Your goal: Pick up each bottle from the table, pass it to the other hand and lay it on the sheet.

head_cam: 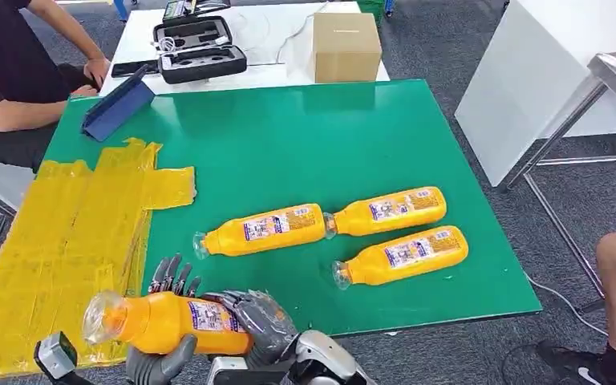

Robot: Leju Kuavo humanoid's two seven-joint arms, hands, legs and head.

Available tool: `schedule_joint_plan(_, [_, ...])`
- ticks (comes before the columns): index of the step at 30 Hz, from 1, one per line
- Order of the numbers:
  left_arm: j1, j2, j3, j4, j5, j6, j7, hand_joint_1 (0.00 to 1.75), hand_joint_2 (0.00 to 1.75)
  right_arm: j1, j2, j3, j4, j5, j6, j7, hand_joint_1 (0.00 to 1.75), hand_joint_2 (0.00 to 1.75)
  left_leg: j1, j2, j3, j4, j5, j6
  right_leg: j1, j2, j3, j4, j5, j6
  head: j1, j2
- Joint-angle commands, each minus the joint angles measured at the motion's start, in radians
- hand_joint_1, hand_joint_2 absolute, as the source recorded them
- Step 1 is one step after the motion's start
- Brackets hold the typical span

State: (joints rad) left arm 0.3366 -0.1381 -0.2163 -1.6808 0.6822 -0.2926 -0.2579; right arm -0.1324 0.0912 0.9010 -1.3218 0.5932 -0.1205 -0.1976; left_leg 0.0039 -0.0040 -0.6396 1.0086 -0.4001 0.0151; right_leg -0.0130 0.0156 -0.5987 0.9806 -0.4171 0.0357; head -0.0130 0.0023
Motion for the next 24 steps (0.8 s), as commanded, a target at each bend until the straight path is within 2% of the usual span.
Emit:
schedule_joint_plan(1, [-0.041, 0.005, -0.049, -0.010, 0.058, -0.027, -0.018, 0.00, 1.75, 0.015, 0.021, -0.005, 0.158, -0.001, 0.014, -0.009, 1.75, 1.75, 0.001, -0.003, 0.004, -0.001, -0.001, -0.001, 0.001, -0.005, 0.005, -0.002, -0.001, -0.001, 0.000, 0.000])
schedule_joint_plan(3, [-0.041, 0.005, -0.049, -0.010, 0.058, -0.027, -0.018, 0.00, 1.75, 0.015, 0.021, -0.005, 0.158, -0.001, 0.014, -0.009, 1.75, 1.75, 0.001, -0.004, 0.005, -0.001, -0.001, -0.001, 0.001, -0.006, 0.005, -0.001, -0.002, -0.002, 0.000, 0.000])
schedule_joint_plan(4, [-0.041, 0.005, -0.049, -0.010, 0.058, -0.027, -0.018, 0.00, 1.75, 0.015, 0.021, -0.005, 0.158, -0.001, 0.014, -0.009, 1.75, 1.75, 0.001, -0.004, 0.004, 0.000, -0.001, -0.001, 0.001, -0.005, -0.003, -0.001, -0.002, -0.001, 0.000, 0.000])
schedule_joint_plan(5, [-0.042, 0.003, -0.045, -0.015, 0.059, -0.022, -0.021, 0.47, 1.75, 0.017, 0.021, -0.007, 0.157, -0.001, 0.015, -0.009, 1.75, 1.75, 0.000, -0.003, 0.002, -0.001, -0.001, -0.002, 0.001, -0.004, -0.007, -0.001, -0.001, -0.002, 0.000, 0.000])
schedule_joint_plan(6, [-0.042, 0.000, -0.043, -0.016, 0.062, -0.021, -0.024, 1.75, 1.75, 0.018, 0.022, -0.009, 0.157, -0.001, 0.016, -0.009, 1.75, 1.75, 0.001, -0.003, 0.004, -0.001, -0.002, -0.002, 0.001, -0.005, -0.005, -0.002, -0.002, -0.003, 0.000, 0.000])
schedule_joint_plan(15, [-0.046, -0.009, -0.036, -0.019, -0.009, -0.009, -0.050, 1.75, 1.75, 0.036, 0.023, -0.048, 0.136, 0.007, 0.000, -0.006, 1.75, 1.75, 0.001, -0.004, 0.005, -0.001, -0.003, -0.003, 0.001, -0.005, -0.003, -0.002, -0.003, -0.002, 0.000, 0.000])
schedule_joint_plan(19, [-0.053, 0.003, -0.045, -0.024, -0.161, 0.039, -0.079, 1.75, 1.75, 0.047, 0.019, -0.068, 0.118, 0.007, -0.008, 0.001, 1.75, 1.75, 0.001, -0.004, 0.004, -0.001, -0.003, -0.003, 0.001, -0.006, -0.004, -0.001, -0.003, -0.002, 0.000, 0.000])
schedule_joint_plan(24, [-0.053, 0.003, -0.045, -0.024, -0.161, 0.039, -0.079, 1.75, 1.75, 0.047, 0.019, -0.068, 0.118, 0.007, -0.008, 0.001, 1.75, 1.75, 0.000, -0.003, 0.005, -0.001, -0.003, -0.003, 0.001, -0.005, -0.004, -0.001, -0.003, -0.003, 0.000, 0.000])
